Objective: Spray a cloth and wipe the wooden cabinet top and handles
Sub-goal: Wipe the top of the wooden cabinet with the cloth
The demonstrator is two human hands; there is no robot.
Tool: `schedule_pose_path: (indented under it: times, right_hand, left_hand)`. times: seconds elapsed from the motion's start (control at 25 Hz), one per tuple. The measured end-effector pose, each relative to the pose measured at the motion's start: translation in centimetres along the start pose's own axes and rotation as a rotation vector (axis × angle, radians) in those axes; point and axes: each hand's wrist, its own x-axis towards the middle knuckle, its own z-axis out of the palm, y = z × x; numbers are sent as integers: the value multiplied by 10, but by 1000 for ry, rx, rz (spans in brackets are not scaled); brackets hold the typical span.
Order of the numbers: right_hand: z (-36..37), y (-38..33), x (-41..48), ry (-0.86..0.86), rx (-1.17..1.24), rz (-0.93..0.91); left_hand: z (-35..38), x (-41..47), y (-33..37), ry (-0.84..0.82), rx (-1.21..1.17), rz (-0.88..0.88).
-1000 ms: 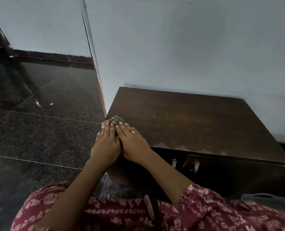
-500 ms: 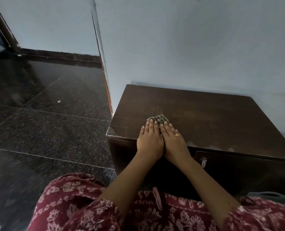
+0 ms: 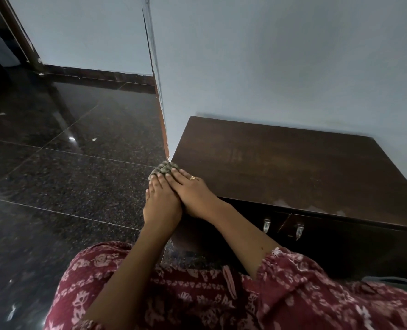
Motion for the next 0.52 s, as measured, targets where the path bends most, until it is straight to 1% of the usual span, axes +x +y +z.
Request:
schedule_pose_path:
  times: [0.08,0.24,0.4,0.52]
  right_hand:
    - [-1,3,-4,-27,-22,-25]
    - [-3,13,-22,-50,-30,-26]
    - [-6,43,-53,-54,-27,55]
    - [-12,76,-86,-88,-33,161]
  left_hand:
    - [0,-5,4,-12,5,-20]
    - [4,-13,22,-24,120,-34]
    - [14,-17,58,-50,183,74]
    - [28,-21,98,-102,145,188]
